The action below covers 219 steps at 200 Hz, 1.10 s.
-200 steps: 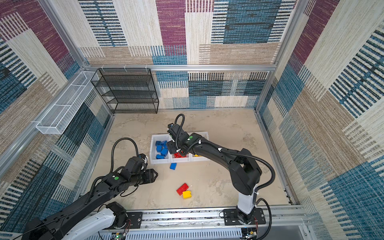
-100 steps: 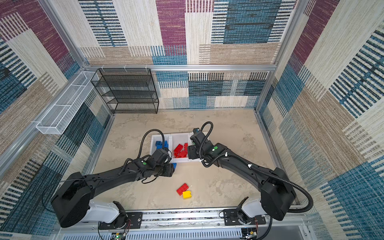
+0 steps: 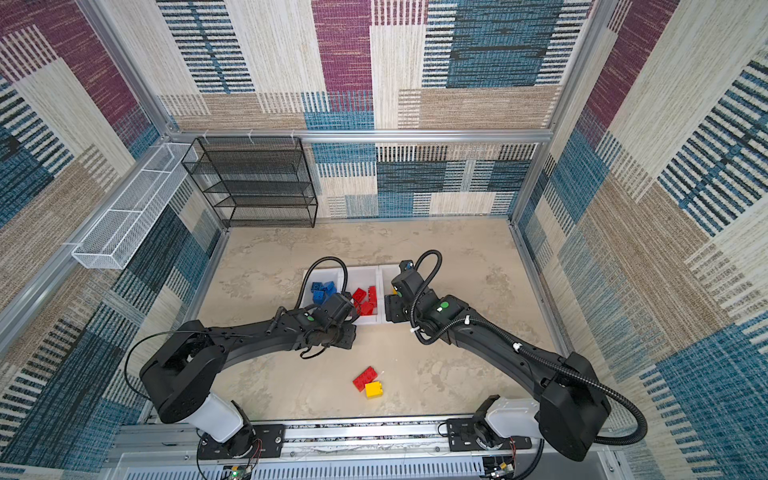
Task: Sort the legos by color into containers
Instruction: 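Grasp the last blue brick with the left gripper while the right withdraws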
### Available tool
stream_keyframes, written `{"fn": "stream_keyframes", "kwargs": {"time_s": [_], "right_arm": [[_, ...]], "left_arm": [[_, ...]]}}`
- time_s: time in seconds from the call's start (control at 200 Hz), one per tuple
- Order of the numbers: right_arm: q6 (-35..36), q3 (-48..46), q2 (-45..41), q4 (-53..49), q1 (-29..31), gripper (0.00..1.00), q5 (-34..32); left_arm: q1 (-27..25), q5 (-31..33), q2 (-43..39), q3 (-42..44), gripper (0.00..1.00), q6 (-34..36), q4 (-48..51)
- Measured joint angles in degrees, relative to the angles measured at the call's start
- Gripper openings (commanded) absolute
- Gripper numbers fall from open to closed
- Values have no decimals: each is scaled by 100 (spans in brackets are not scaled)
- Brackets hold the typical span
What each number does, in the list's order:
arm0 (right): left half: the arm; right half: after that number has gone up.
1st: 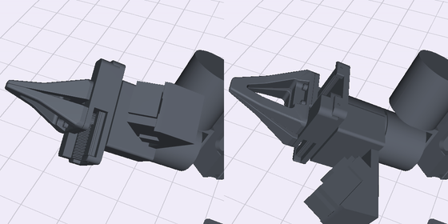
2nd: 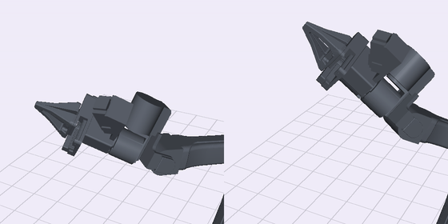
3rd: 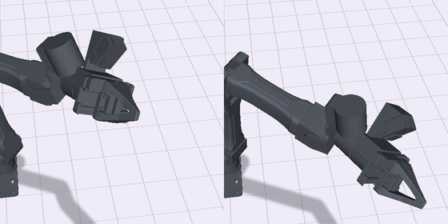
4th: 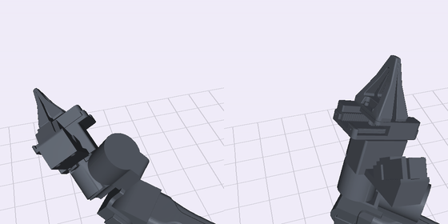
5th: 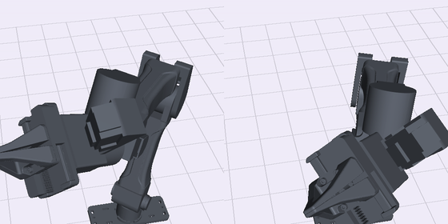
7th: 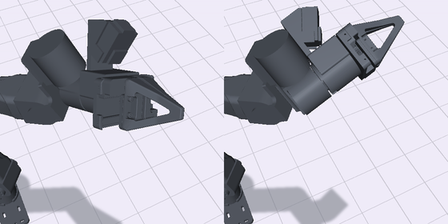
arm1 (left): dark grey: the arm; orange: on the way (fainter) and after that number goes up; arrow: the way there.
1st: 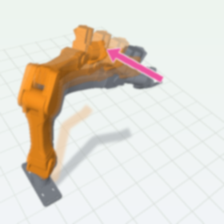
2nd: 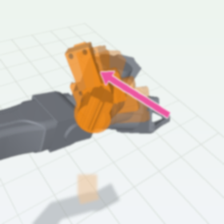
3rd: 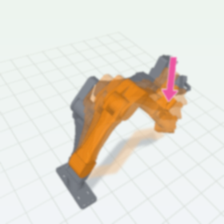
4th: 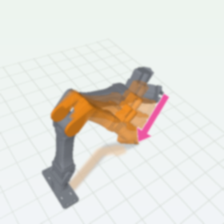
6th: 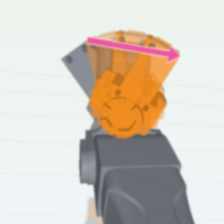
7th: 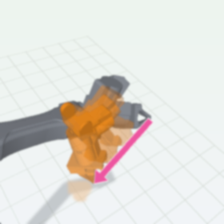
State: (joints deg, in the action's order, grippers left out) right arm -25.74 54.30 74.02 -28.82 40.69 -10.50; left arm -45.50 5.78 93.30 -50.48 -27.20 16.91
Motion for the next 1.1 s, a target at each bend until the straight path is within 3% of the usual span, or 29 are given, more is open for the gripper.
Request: {"fn": "stream_keyframes", "kwargs": {"time_s": [0.436,0.861,0.992,1.097], "right_arm": [[-57,-15,-24,2,-15,75,0],[-81,-81,-85,-9,-15,75,-7],[-79,-74,-61,-11,-15,75,-4],[-79,-66,-33,-9,-15,74,-2]], "left_arm": [[-155,306,337,-179,23,186,0],[-581,-330,-702,223,24,166,234],[-452,-455,-1276,-31,25,297,546],[59,-422,-1637,-262,26,468,715]]}}
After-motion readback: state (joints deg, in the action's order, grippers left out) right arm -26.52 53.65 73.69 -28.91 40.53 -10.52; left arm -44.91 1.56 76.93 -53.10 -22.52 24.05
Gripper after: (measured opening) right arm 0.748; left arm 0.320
